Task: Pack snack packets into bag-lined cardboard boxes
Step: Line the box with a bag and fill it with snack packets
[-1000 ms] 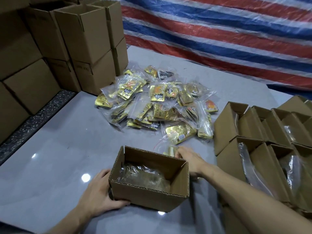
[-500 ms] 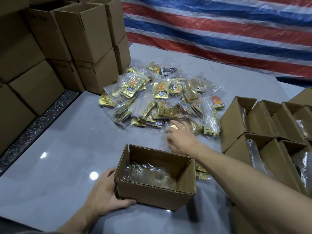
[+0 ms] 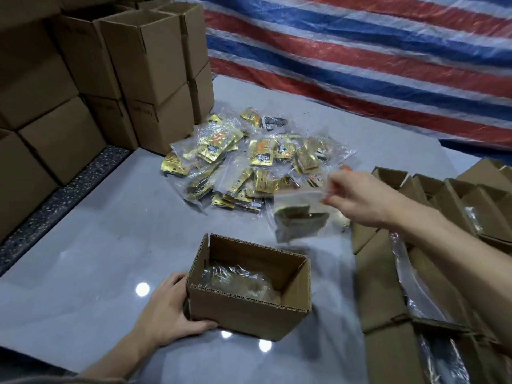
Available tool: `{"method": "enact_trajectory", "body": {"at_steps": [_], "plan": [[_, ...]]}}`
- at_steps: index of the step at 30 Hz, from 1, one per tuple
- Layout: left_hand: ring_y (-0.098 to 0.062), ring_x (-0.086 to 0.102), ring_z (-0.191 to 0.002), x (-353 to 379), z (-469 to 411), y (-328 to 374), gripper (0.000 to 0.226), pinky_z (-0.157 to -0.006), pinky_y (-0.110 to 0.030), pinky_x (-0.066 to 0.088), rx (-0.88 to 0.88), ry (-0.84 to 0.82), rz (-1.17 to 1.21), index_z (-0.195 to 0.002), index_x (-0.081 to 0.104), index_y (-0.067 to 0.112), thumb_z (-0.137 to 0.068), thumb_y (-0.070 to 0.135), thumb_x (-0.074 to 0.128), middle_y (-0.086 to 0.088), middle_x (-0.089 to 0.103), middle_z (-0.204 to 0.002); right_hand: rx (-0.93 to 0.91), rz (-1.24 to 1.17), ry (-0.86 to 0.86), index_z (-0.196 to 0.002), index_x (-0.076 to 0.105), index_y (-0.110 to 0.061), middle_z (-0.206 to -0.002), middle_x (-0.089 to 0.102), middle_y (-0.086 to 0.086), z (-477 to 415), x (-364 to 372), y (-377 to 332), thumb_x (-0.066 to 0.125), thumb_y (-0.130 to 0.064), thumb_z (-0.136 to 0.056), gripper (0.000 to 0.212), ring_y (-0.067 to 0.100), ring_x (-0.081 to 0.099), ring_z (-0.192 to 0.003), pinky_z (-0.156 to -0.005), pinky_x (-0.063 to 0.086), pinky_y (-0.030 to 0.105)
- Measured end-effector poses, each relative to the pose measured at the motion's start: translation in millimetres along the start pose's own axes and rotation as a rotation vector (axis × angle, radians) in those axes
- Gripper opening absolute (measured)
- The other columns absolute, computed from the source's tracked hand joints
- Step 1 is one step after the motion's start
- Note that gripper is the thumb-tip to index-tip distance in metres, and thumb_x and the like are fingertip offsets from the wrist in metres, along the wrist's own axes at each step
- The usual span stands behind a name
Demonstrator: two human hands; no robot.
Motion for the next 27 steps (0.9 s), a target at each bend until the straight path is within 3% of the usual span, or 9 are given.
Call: {"method": "enact_trajectory", "body": {"at_steps": [4,8,12,16,21,27], "plan": [[0.002,0.051,-0.110,0.7,0.3,-0.4,0.081,-0.092,-0.029,0.047,-0.015,-0.003,0.003,-0.121,0.057,0.048,-0.050,0.080,0.079,0.034,0.047,-0.118,-0.027,-0.058,0.197,-0.073,0.045,-0.023,-0.071,0.056,-0.005,16.2,-12.2,-14.4,0.068,-0.024,-0.093,0.030,0.017,0.050,-0.068,-0.063,0.037,0.037],[0.000,0.051,-0.111,1.1,1.4,-1.9,0.083,-0.094,-0.028,0.046,-0.021,0.005,0.001,-0.122,0.058,0.047,-0.050,0.081,0.078,0.034,0.046,-0.118,-0.081,-0.125,0.311,-0.082,0.050,-0.011,-0.073,0.056,-0.004,26.3,-33.5,-40.5,0.064,-0.020,-0.095,0.021,0.012,0.053,-0.069,-0.063,0.038,0.037],[-0.001,0.051,-0.115,0.8,0.6,-1.5,0.083,-0.098,-0.031,0.046,-0.027,-0.002,0.016,-0.123,0.059,0.047,-0.050,0.081,0.078,0.029,0.050,-0.121,-0.114,-0.450,0.173,-0.086,0.044,0.003,-0.101,0.075,0.005,41.6,-63.0,-65.6,0.057,-0.005,-0.096,0.019,0.015,0.074,-0.090,-0.074,0.060,0.048],[0.002,0.048,-0.117,0.7,-0.1,-1.7,0.082,-0.097,-0.030,0.047,-0.023,-0.021,0.001,-0.124,0.060,0.046,-0.052,0.083,0.076,0.027,0.051,-0.121,-0.195,-0.626,0.178,-0.088,0.042,0.005,-0.101,0.076,0.008,58.1,-83.6,-76.7,0.053,-0.001,-0.095,0.014,0.021,0.076,-0.088,-0.070,0.062,0.045],[0.004,0.046,-0.116,0.6,0.8,-3.2,0.082,-0.098,-0.028,0.045,-0.042,-0.034,-0.012,-0.123,0.060,0.047,-0.051,0.084,0.075,0.027,0.051,-0.119,-0.318,-0.698,0.190,-0.086,0.042,0.002,-0.107,0.075,0.007,68.3,-95.7,-85.1,0.058,-0.026,-0.084,0.032,0.025,0.076,-0.092,-0.067,0.063,0.043],[0.003,0.047,-0.112,1.3,-0.2,-2.5,0.081,-0.096,-0.027,0.046,-0.051,-0.038,-0.045,-0.119,0.062,0.046,-0.051,0.088,0.070,0.029,0.050,-0.115,-0.349,-0.810,0.178,-0.084,0.040,-0.003,-0.104,0.076,0.010,75.2,-81.8,-105.2,0.057,-0.014,-0.089,0.021,0.027,0.076,-0.087,-0.064,0.063,0.043]]}}
Point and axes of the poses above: each hand's wrist, its own z-axis away from the middle knuckle, its own x-axis out of the palm, y = z × x, the point moved 1 cm from there along -z, towards the middle knuckle
